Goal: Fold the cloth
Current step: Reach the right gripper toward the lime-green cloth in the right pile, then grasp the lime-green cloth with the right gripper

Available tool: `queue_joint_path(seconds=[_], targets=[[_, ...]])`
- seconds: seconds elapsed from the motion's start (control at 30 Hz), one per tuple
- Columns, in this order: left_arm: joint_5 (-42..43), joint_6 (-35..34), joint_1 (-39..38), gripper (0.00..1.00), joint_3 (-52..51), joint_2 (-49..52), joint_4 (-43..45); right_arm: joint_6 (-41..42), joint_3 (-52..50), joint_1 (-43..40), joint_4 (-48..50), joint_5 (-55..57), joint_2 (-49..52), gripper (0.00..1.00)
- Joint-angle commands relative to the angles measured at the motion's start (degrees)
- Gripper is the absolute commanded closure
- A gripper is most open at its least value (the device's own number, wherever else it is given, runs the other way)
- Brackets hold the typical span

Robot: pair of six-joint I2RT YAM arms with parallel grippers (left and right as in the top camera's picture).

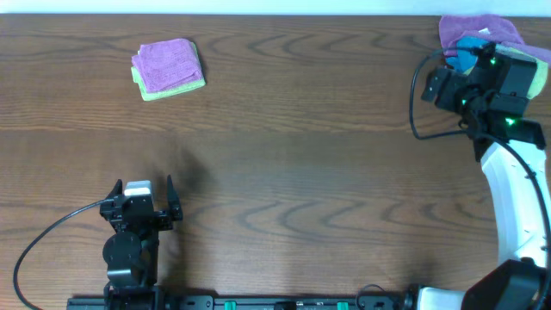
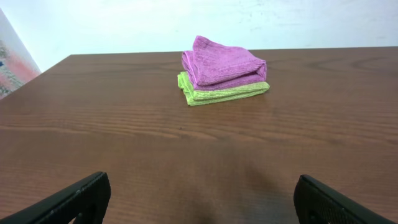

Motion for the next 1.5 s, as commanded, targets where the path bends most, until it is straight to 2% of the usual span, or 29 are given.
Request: queue_joint_path(seconds=[0.0,0.1,0.33,0.83,1.23,1.47], targets=[[0.0,0.0,-0.2,0.05,-2.1,-0.4,-0.8,-1.0,1.8,0.3,1.9,1.1,-0.1,0.01],[0.0,0.0,-0.2,0.05,-2.1,-0.4,-0.8,0.5,1.8,-0.2,2.0,8.4,3.1,0.01],[0.0,0.0,-0.2,0.05,-2.1,-0.4,-0.8,0.5,5.1,-5.0,2.4,9.0,13.4,0.01],[0.0,0.0,-0.2,0.05,-2.1,-0.4,-0.8,-4.7,28.7,-16.7,-1.9,8.4,36.4,0.01],[0.0,0.0,-0.2,0.05,-2.1,-0.4,-0.8,-3.3,29.5,-17.9,2.0,3.3,44.2,0.01],[0.0,0.0,-0.2,0.04,-2.1,-0.4,-0.8,-2.9,29.5,-17.8,8.6,3.3,44.9,0.08]])
